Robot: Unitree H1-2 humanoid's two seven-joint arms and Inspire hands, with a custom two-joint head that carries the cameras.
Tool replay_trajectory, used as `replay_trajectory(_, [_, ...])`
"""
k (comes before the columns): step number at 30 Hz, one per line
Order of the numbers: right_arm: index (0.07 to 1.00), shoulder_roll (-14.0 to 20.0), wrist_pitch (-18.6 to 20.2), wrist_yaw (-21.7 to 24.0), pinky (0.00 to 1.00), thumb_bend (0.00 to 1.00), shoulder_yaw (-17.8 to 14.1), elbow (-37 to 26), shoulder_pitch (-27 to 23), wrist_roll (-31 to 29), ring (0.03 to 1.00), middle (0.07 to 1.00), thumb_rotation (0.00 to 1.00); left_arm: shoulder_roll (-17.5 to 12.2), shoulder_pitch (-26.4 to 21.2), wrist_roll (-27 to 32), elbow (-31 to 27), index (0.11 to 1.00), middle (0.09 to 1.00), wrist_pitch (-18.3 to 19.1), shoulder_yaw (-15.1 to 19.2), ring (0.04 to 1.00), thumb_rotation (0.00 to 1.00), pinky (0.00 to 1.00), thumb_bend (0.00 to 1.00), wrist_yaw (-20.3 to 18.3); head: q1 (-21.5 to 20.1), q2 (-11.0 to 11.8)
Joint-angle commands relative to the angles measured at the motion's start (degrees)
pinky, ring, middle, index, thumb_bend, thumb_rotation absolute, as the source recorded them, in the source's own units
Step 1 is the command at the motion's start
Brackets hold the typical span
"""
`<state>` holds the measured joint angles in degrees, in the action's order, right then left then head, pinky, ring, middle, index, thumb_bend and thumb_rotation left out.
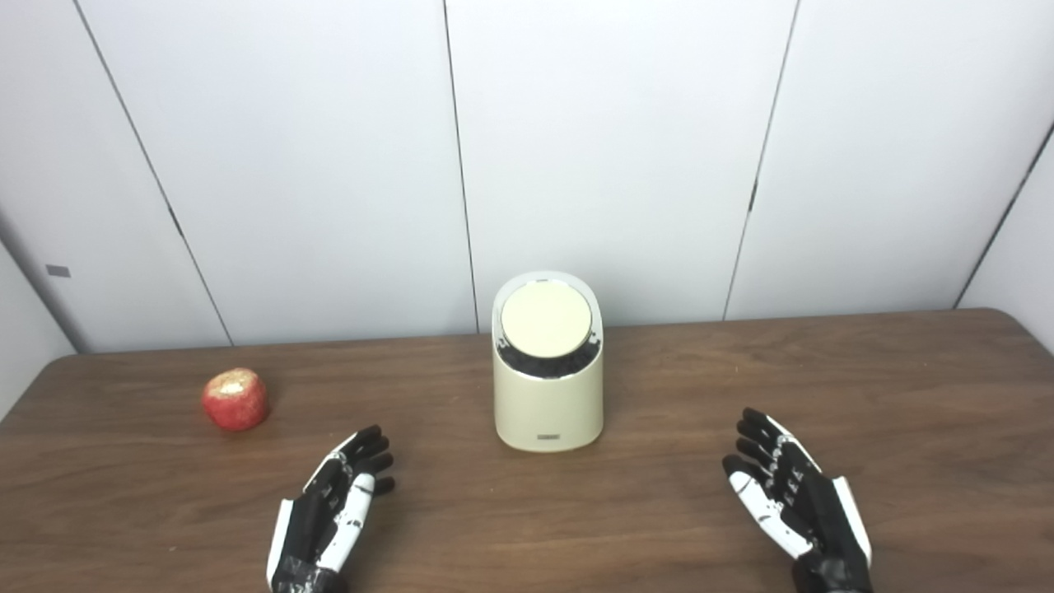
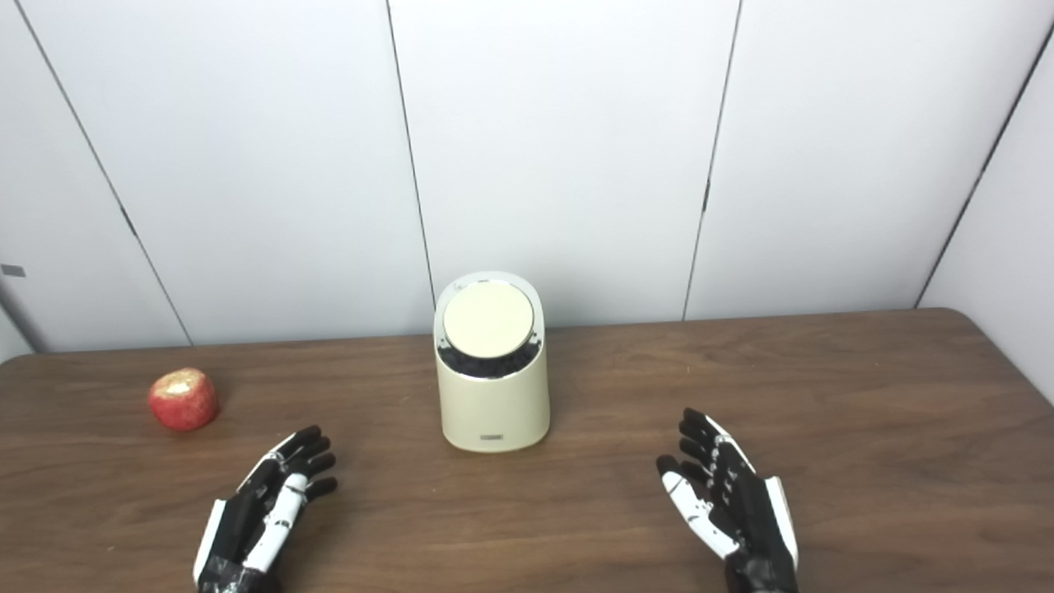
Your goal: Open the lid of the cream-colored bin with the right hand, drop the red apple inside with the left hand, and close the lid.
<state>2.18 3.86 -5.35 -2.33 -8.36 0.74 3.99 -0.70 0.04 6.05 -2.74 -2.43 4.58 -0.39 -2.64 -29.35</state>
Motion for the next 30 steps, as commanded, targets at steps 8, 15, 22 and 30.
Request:
replay_trajectory(8, [0.832, -0.46, 0.29, 0.68, 0.77, 0.16, 0.73, -0.91, -0.6, 0.23, 0.834, 0.842, 0.36, -0.31, 0.41, 0.23, -0.23, 0.81, 0.814, -1.18, 0.07, 0.8, 0.44, 0.74, 0.2, -0.33, -0.13, 0.05])
replay_trajectory(15, [0.833, -0.36, -0.39, 0.72, 0.78, 0.16, 0.62, -0.68, -0.56, 0.03, 0.837, 0.844, 0.35, -0.18, 0.52, -0.44, -0.61, 0.812, 0.813, -0.92, -0.19, 0.799, 0.44, 0.74, 0.2, -0.1, 0.01, 0.2])
replay_trajectory(22, [0.862, 0.4, 0.66, 1.58, 0.81, 0.27, 0.99, -4.07, -2.02, 0.58, 0.863, 0.871, 0.59, 0.15, 0.17, -0.16, -0.11, 0.808, 0.808, -0.71, -0.01, 0.793, 0.44, 0.74, 0.2, 0.06, -0.01, 0.49])
replay_trajectory(30, [0.951, 3.92, 2.34, 2.86, 0.9, 0.58, 1.71, -6.57, -9.65, 5.17, 0.938, 0.946, 0.74, -0.02, -0.1, 0.21, 0.97, 0.815, 0.818, -2.1, -0.03, 0.802, 0.45, 0.73, 0.19, -0.44, -0.53, 0.72])
